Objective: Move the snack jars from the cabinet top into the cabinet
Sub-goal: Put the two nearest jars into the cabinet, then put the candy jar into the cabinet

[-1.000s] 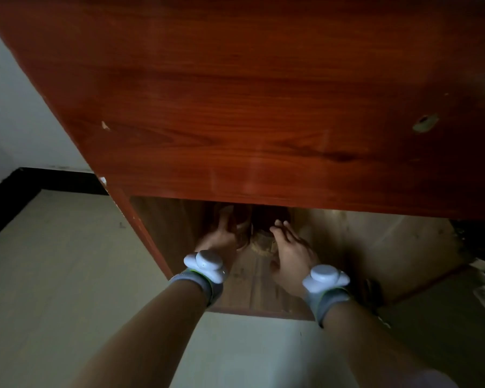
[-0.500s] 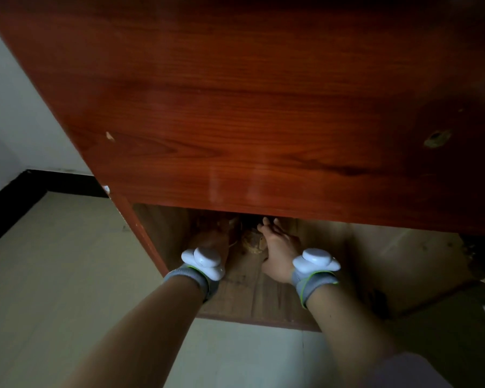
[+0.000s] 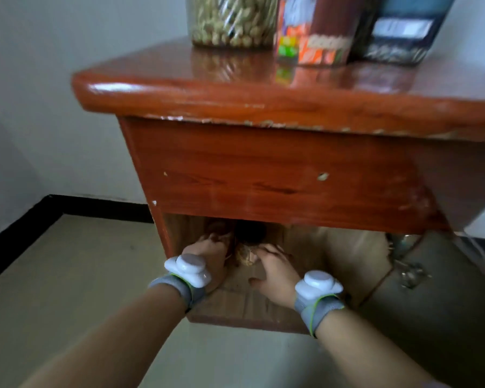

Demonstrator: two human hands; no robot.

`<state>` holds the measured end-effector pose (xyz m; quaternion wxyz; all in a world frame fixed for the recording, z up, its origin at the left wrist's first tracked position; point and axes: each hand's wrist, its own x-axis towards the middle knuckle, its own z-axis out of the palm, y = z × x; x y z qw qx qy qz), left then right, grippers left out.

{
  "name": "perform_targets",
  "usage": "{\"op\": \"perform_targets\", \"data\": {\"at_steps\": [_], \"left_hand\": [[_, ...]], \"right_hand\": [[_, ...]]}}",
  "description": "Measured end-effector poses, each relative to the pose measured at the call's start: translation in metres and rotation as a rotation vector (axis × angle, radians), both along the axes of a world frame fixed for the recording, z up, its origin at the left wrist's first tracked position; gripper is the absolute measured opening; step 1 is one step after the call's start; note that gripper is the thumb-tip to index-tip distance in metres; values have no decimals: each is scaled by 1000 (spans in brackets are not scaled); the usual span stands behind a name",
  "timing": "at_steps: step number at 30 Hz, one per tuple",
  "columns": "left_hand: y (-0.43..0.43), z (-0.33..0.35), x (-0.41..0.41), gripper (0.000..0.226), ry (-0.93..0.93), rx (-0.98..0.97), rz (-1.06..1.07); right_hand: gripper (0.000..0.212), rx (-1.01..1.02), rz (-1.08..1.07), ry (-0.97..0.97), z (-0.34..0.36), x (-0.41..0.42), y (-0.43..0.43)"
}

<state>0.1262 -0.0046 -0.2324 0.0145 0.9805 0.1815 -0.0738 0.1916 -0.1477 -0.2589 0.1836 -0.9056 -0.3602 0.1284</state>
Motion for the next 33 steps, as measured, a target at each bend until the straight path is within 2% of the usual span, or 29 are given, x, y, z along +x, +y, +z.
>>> {"op": "perform_targets", "data": {"at_steps": [3, 7, 11, 18, 22, 24, 28, 30, 33], "left_hand": [[-15, 34, -25, 46, -115, -29, -78], [-39, 92, -58, 40, -195, -21, -152], [-63, 149, -82, 33, -353, 44, -214], [-75, 236, -84, 25, -861, 194, -345], [-65, 263, -62, 30, -829, 125, -183], [-57, 264, -50, 33, -741, 30, -82], [-39, 256, -31, 47, -596, -39, 6], [-36, 247, -27, 54, -631, 17, 28], [-39, 240, -28, 76, -732, 110, 39]], "right_hand": [[43, 14, 32, -46, 41, -23, -24], [52, 55, 40, -183, 108, -55, -57], [45, 157, 29, -308, 169, -78, -85], [30, 414, -67, -483, 261, -79, -113], [34, 537, -158, -503, 296, -59, -101], [44, 542, -197, -481, 304, -50, -92], [73, 547, -307, -400, 316, -25, -65], [79, 581, -351, -368, 320, -13, -49], [82, 681, -439, -342, 326, -1, -23]]}}
